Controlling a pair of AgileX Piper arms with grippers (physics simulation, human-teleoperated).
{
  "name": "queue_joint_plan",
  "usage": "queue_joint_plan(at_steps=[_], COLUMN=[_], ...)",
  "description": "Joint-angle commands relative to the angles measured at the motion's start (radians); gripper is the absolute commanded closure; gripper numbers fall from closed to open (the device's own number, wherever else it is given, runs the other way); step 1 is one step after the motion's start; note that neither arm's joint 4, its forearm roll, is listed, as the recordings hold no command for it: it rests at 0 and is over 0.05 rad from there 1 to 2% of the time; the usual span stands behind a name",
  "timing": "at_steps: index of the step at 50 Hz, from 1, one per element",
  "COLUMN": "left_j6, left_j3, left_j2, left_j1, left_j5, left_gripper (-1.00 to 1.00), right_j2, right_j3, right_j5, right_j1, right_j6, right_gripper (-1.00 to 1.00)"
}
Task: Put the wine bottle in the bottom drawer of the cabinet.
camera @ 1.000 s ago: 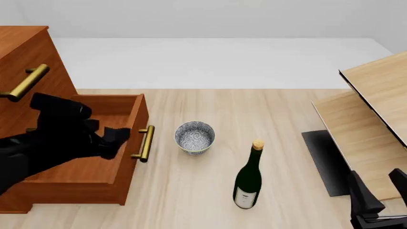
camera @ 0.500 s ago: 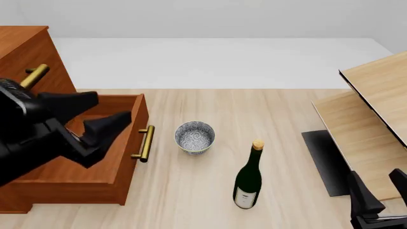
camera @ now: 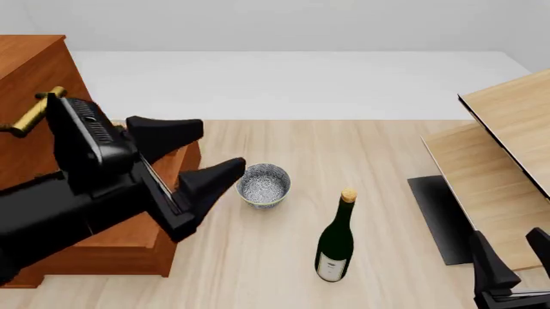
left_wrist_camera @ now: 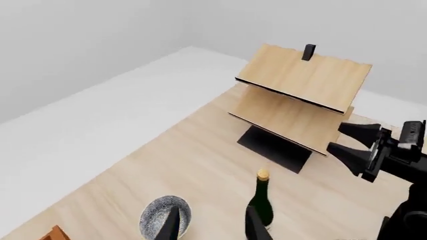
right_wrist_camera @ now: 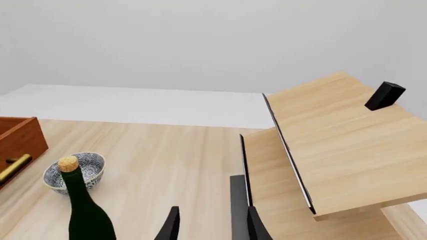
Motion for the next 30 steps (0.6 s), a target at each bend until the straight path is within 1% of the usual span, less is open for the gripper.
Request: queue_joint_plan(at_steps=[1, 6, 7, 9, 10, 11, 14, 15, 21, 22, 23, 24, 28, 29, 30], left_j6=[-0.003, -0.007, 0.004, -0.005, -0.046, -0.04, -0.021, -0.051, -0.041, -0.034, -0.008, -0.023, -0.008, -0.016, 0.001], left_j3=[-0.058, -0.098, -0.104, -0.117, -0.125, -0.13, -0.139, -0.146, -0.16, -0.17, -0.167, -0.165, -0.165, -0.165, -0.173], left_j2=[0.132, 0.191, 0.199, 0.218, 0.223, 0.233, 0.252, 0.262, 0.292, 0.319, 0.325, 0.322, 0.337, 0.356, 0.374], left_j1=[-0.099, -0.117, -0.124, -0.141, -0.152, -0.169, -0.156, -0.166, -0.165, -0.17, -0.183, -0.175, -0.165, -0.189, -0.174], left_j5=[-0.048, -0.042, -0.042, -0.032, -0.028, -0.027, -0.04, -0.038, -0.044, -0.032, -0.043, -0.047, -0.058, -0.065, -0.06], left_gripper=[-1.0, -1.0, -1.0, -1.0, -1.0, -1.0, -1.0, -1.0, -1.0, -1.0, -1.0, -1.0, -1.0, -1.0, -1.0], right_j2=[-0.005, 0.001, 0.003, 0.001, 0.0, -0.001, -0.001, -0.001, -0.002, -0.002, -0.003, -0.002, -0.001, 0.001, 0.001], right_j3=[0.0, 0.0, 0.0, 0.0, 0.0, 0.0, 0.0, 0.0, 0.0, 0.0, 0.0, 0.0, 0.0, 0.0, 0.0], right_j5=[0.003, 0.0, -0.002, -0.001, 0.001, 0.002, 0.002, 0.001, 0.003, 0.003, 0.004, 0.003, 0.003, 0.002, 0.002], right_j1=[0.0, 0.003, 0.003, 0.003, 0.003, 0.002, 0.004, 0.004, 0.003, 0.003, 0.003, 0.004, 0.006, 0.01, 0.007], right_j6=[0.002, 0.001, -0.001, 0.001, 0.0, 0.0, -0.001, 0.001, 0.002, 0.002, 0.001, 0.001, 0.002, -0.001, 0.002], right_gripper=[-1.0, -1.0, -1.0, -1.0, -1.0, -1.0, -1.0, -1.0, -1.0, -1.0, -1.0, -1.0, -1.0, -1.0, -1.0])
